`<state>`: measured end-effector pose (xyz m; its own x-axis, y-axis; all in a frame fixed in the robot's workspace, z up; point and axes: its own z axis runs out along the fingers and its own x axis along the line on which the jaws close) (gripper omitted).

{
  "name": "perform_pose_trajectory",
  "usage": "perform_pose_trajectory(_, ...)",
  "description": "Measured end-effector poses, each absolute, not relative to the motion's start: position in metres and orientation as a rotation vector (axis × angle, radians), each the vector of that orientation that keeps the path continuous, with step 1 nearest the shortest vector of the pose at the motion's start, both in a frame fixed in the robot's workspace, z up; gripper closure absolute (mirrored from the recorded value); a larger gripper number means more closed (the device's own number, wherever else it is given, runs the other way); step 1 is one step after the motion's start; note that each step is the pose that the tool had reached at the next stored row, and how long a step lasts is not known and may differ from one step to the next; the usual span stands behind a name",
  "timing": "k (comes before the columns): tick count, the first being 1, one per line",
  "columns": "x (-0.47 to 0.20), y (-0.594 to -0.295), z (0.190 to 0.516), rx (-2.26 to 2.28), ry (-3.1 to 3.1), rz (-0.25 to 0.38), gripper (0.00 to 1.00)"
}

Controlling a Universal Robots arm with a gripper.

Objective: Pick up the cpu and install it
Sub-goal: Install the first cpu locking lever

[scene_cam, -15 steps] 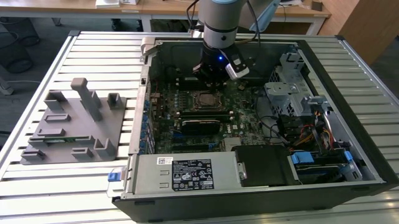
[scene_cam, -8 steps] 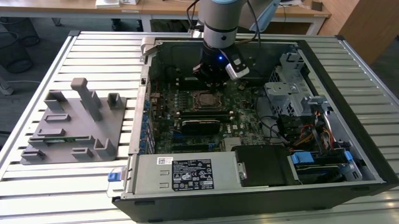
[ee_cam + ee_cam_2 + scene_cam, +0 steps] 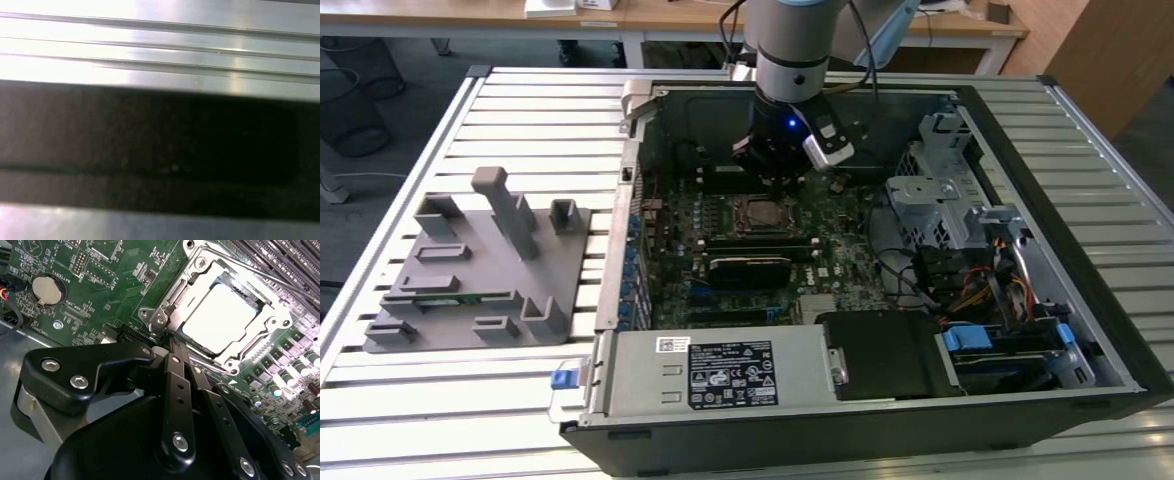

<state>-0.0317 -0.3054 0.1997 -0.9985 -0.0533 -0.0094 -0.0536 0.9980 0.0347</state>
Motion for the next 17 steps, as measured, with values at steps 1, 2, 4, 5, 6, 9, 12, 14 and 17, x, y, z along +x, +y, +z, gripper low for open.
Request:
perform_pose_trajectory(1,-0.0317,-0.3054,0.1995,-0.084,3.132,0.049,0.89)
perform_pose_trajectory(2,-0.0317,-0.3054,0.199,-0.084,3.132,0.042,0.89)
perform_pose_trajectory(4,-0.0318,-0.3056,0.1975,-0.084,3.133,0.027,0.89)
perform_pose_trajectory(5,-0.0318,-0.3056,0.1965,-0.084,3.133,0.022,0.89)
perform_pose_trajectory(6,-0.0317,-0.3057,0.1956,-0.084,3.134,0.02,0.89)
perform_pose_trajectory(9,-0.0317,-0.3056,0.1949,-0.084,3.133,0.023,0.89)
perform_pose_trajectory(12,-0.032,-0.3062,0.1954,-0.084,3.134,0.054,0.89)
perform_pose_trajectory(14,-0.032,-0.306,0.1952,-0.083,3.133,0.078,0.89)
perform_pose_trajectory(17,-0.0318,-0.3058,0.1951,-0.084,3.132,0.104,0.89)
